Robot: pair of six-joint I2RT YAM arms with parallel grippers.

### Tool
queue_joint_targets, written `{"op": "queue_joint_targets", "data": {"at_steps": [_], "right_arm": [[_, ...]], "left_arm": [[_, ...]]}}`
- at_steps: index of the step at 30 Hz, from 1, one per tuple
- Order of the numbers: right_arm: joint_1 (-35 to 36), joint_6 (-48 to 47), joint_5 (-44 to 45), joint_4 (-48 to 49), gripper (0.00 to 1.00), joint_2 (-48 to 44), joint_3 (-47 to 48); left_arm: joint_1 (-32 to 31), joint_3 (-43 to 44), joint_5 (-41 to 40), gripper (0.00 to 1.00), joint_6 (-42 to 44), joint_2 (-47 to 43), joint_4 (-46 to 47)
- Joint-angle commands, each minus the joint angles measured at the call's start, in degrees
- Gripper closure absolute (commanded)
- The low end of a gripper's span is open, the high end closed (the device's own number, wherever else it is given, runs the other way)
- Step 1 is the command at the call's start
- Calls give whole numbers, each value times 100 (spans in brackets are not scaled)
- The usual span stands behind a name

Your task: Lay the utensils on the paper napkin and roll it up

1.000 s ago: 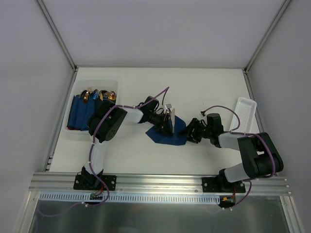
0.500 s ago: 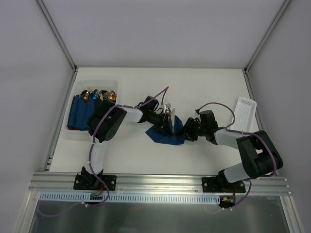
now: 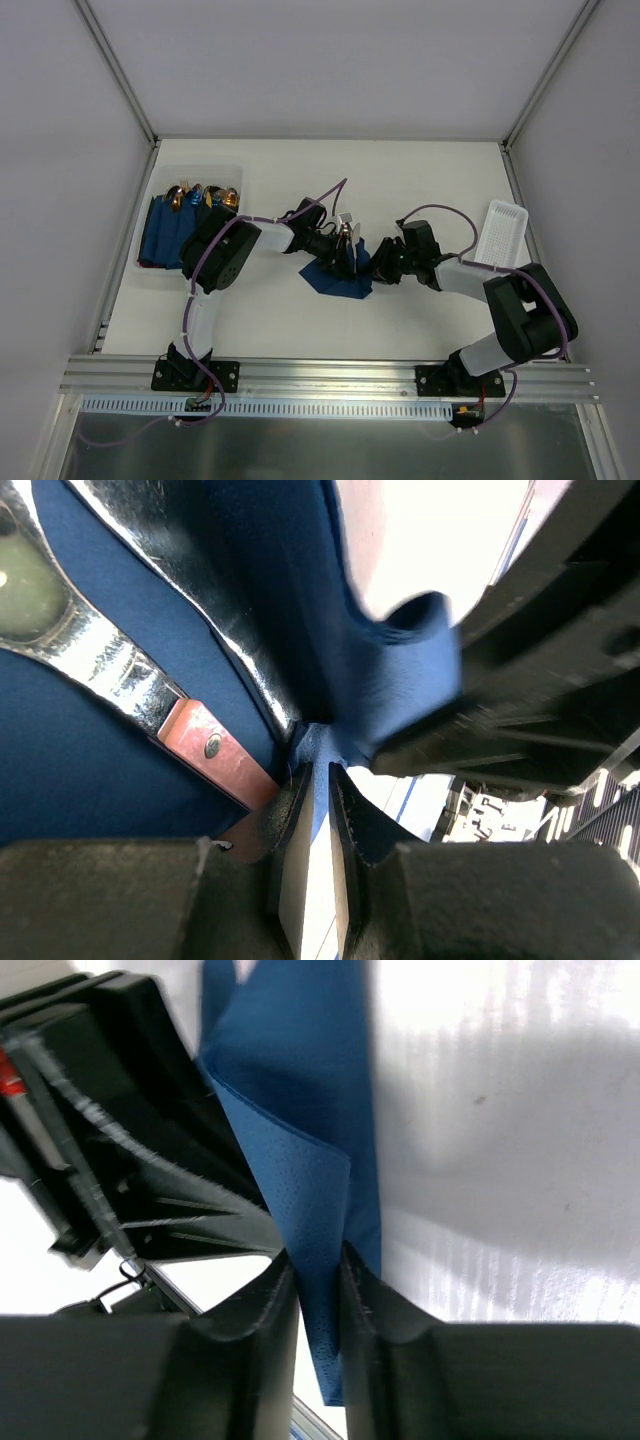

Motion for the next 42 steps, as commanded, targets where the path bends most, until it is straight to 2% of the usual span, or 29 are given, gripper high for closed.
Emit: {"op": "queue_joint_targets", "data": {"at_steps": [1, 9, 23, 34, 42], "right_arm": [[49, 249, 124, 25, 79, 197, 172], [67, 364, 185, 69, 90, 461, 172], [67, 364, 221, 60, 93, 602, 102], [67, 338, 238, -45, 93, 523, 181], [84, 171, 308, -467, 93, 348, 453]], "left_arm": [[61, 37, -254, 87, 130, 145, -207], [79, -51, -193, 87, 174, -136, -216], [176, -446, 185, 82, 209, -1235, -435], [193, -790, 177, 83, 841, -1218, -892], [342, -614, -174, 87, 833, -770, -1165]]}}
